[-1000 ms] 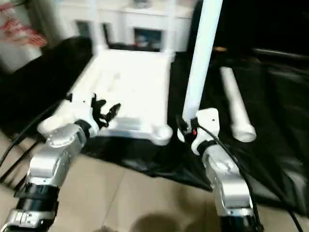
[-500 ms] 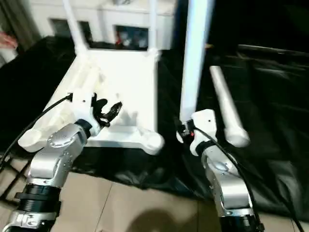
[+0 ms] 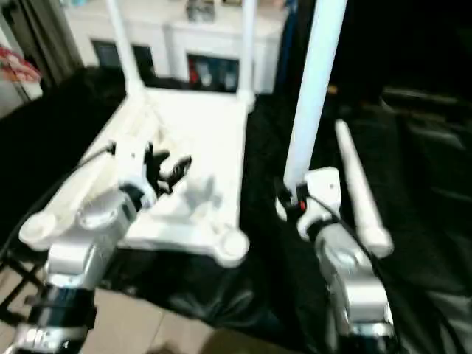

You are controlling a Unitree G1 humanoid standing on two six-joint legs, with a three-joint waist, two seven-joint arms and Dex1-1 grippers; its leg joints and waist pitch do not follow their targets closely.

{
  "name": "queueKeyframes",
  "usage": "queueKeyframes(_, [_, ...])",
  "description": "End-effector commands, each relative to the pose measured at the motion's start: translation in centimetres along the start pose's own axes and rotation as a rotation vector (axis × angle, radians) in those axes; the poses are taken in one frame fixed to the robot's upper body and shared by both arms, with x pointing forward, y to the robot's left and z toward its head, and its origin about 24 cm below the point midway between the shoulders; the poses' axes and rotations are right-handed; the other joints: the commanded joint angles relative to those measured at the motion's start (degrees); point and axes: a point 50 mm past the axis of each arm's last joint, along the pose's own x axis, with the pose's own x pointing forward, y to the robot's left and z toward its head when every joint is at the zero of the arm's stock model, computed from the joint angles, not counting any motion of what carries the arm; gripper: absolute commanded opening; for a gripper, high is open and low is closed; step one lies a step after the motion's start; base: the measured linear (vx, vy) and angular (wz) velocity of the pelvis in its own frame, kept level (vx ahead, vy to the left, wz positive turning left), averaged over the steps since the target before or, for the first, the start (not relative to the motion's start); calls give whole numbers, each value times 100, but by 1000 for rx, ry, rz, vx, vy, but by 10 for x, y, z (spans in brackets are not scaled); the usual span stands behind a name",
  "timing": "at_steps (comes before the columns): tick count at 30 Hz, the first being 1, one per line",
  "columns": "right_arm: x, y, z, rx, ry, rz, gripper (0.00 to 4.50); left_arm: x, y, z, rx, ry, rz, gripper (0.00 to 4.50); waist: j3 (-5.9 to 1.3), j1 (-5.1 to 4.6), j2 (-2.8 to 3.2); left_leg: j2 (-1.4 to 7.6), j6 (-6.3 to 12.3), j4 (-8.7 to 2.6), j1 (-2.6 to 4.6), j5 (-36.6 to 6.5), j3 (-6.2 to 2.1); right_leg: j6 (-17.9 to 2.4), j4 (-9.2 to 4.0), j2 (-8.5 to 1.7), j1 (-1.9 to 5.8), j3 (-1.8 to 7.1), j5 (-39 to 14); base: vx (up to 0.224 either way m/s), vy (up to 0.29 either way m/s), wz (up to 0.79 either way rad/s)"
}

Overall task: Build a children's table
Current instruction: Pick table leg

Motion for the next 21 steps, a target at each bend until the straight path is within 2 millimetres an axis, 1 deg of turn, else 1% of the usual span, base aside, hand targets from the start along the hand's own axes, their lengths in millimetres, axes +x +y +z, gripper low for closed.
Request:
queueKeyframes(1, [0, -3, 5, -13, -15, -14, 188, 0, -1, 0, 14, 9, -8, 300, -408, -152, 76, 1018, 1006, -610, 371, 1137, -469, -654, -84, -905, -65, 82, 749, 0, 0, 0])
queueKeyframes(2, [0, -3, 4, -10, -10, -13, 188, 0, -1, 0, 15, 6, -7, 300, -395, -98, 17, 764, 1087, -544, 194, 1283, -224, -839, -237, -1066, 41, 95, 1280, 0, 0, 0])
queueKeyframes(3, [0, -3, 4, -9, -8, -12, 188, 0, -1, 0, 14, 6, -6, 300, -394, -42, -43, 599, 1073, -506, 91, 1107, -68, -913, -310, -1186, 114, 157, 1432, 0, 0, 0])
queueKeyframes(4, [-1, -3, 3, -7, -2, -9, 188, 0, -1, 0, 12, 5, -6, 300, -380, 79, -158, 406, 954, -451, 1, 432, 126, -956, -474, -1361, 224, 290, 1224, -54, 33, 9])
queueKeyframes(5, [-1, -3, 3, -11, -4, -8, 188, 1, -1, 1, 16, 4, -3, 300, -381, 170, -153, 437, 454, -188, 221, -253, 368, -742, -801, -1308, 66, 748, -13, -54, 33, 9])
queueKeyframes(6, [-1, -2, 3, -3, -2, -8, 188, 1, 0, 1, 16, 5, 0, 300, -319, 212, -280, 350, 179, -124, 159, -585, 400, -629, -811, -1257, 166, 935, -834, -63, 57, -18])
queueKeyframes(7, [-1, -3, 3, -2, -1, -12, 188, 1, 1, 1, 42, 11, 18, 300, -226, 301, -254, 377, -96, -152, 68, -722, 318, -545, -893, -1249, 228, 1169, -2097, -57, 92, -56])
queueKeyframes(8, [-1, -3, 3, -1, 1, -15, 188, 2, 2, 1, 62, 14, 31, 300, -227, 339, -199, 374, -217, -325, 158, -698, 312, -396, -876, -944, 117, 1138, -2552, -57, 92, -56])
queueKeyframes(9, [-1, -3, 3, -4, 2, -19, 188, 2, 2, 2, 77, 7, 30, 300, -206, 288, -212, 393, -254, -424, 270, -877, 374, -330, -864, -758, -23, 1067, -2612, -66, 126, -55])
queueKeyframes(10, [-1, -3, 3, -4, 2, -19, 188, 2, 2, 2, 77, 7, 30, 300, -235, 179, -102, 533, -524, -648, 625, -1416, 448, -171, -684, -383, -396, 754, -2176, -88, 151, -45])
queueKeyframes(11, [0, -5, 2, -3, 7, -38, 188, 2, 2, 3, 109, 5, 30, 300, -238, 57, -126, 562, -397, -910, 472, -2089, 219, -273, -407, -430, -252, 336, -1289, -88, 151, -45])
queueKeyframes(12, [0, -5, 2, -3, 7, -38, 188, 2, 2, 3, 109, 5, 30, 300, -295, 28, 42, 636, -482, -980, 417, -2133, 122, -319, -326, -473, -228, 263, -721, -78, 149, -20])
queueKeyframes(13, [0, -6, 2, -3, 8, -49, 188, 3, 2, 3, 87, 5, 35, 300, -313, -61, 63, 834, -887, -1091, 472, -2247, 45, -242, -239, -502, -241, 96, -113, -50, 114, 5])
queueKeyframes(14, [0, -6, 2, -3, 9, -51, 188, 3, 2, 3, 76, 4, 38, 300, -298, -162, 94, 1074, -1040, -1237, 443, -2232, -79, -137, -169, -573, -188, -61, 16, -50, 114, 5])
queueKeyframes(15, [0, -8, 2, -5, 9, -62, 188, 4, 2, 3, 17, -1, 49, 300, -295, -228, 93, 1163, -885, -1293, 416, -2261, -56, -94, -134, -655, -163, -167, 38, -33, 54, 7])
queueKeyframes(16, [0, -9, 2, -8, 9, -67, 188, 4, 2, 3, 16, -1, 51, 300, -295, -228, 93, 1163, -885, -1293, 416, -2261, -56, -94, -134, -655, -163, -167, 38, 0, 0, 0])
queueKeyframes(17, [0, -10, 2, -12, 9, -71, 188, 5, 1, 3, 33, 2, 49, 300, -284, -295, 37, 1135, -496, -1291, 382, -2455, 14, -205, -235, -792, -88, -226, -42, 0, 0, 0])
queueKeyframes(18, [0, -11, 2, -14, 5, -73, 188, 5, 0, 4, 39, -1, 37, 300, -280, -325, -26, 999, -342, -1200, 343, -2516, 100, -272, -375, -853, -55, -181, -119, -19, -79, 2])
queueKeyframes(19, [0, -12, 3, -14, 3, -74, 188, 5, -1, 4, 39, -3, 30, 300, -264, -292, -187, 484, -210, -842, 258, -2445, 403, -498, -746, -1035, -43, -52, -1011, -5, -109, -1])
queueKeyframes(20, [0, -12, 3, -14, 3, -75, 188, 5, -1, 4, 39, -4, 28, 300, -275, -238, -250, 352, -129, -699, 236, -2099, 471, -427, -846, -1137, -37, 2, -1826, -5, -109, -1])
queueKeyframes(21, [0, -13, 3, -15, 2, -75, 188, 5, -2, 4, 38, -5, 24, 300, -315, -137, -313, 352, 47, -616, 146, -1221, 455, -96, -928, -1313, 35, 139, -2893, -12, -118, -2])
